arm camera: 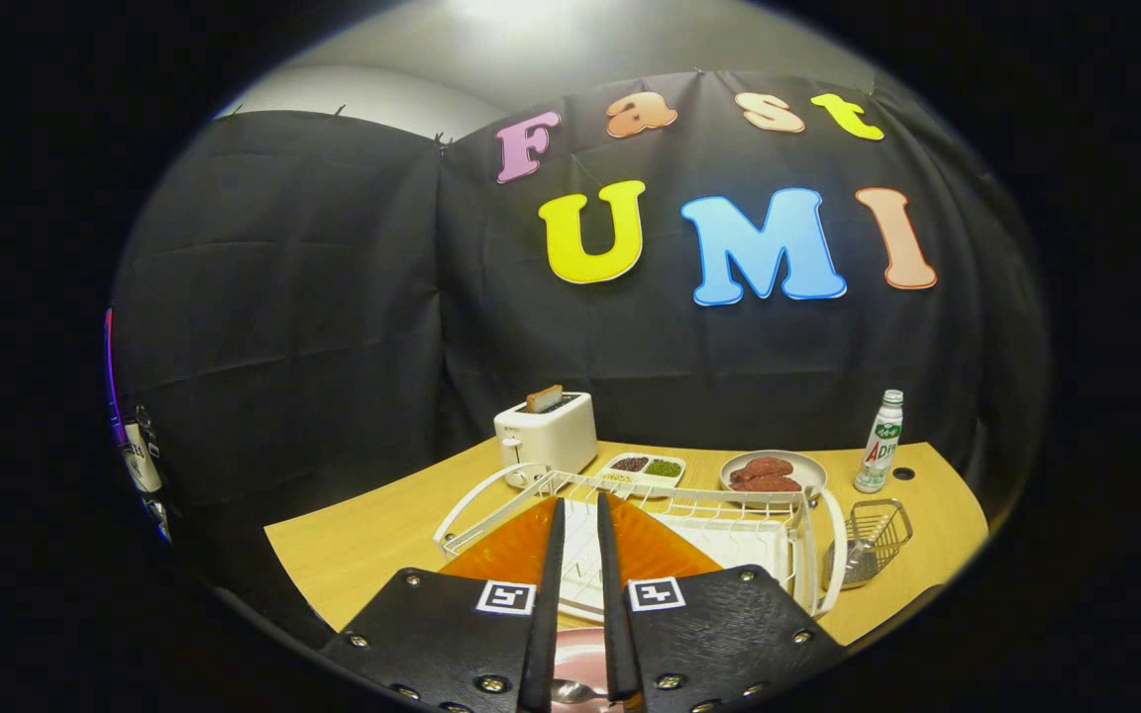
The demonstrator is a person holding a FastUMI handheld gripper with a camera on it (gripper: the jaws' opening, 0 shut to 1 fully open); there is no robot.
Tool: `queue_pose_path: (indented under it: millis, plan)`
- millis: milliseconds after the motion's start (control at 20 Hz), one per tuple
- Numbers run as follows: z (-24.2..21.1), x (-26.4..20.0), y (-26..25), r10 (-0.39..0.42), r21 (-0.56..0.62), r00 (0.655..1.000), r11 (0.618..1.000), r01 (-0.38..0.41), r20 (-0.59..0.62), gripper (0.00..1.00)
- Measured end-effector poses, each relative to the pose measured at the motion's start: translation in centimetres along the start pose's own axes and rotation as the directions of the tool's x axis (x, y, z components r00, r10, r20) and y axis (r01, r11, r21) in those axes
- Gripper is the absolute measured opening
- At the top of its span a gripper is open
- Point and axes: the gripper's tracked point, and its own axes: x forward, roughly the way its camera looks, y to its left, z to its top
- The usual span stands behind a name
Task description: Take the plate from the dish rack, then take the spoon from the basket and place it into the plate.
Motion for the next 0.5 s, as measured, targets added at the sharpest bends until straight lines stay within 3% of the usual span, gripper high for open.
queue_pose_path:
  millis: [250,500]
  plan:
    - [6.2,-2.9,-5.4,-0.091,-0.015,0.992,0.996,0.093,0.090,0.20]
    - [11.4,-7.1,-12.7,-0.220,0.001,0.961,0.975,0.223,0.169,0.20]
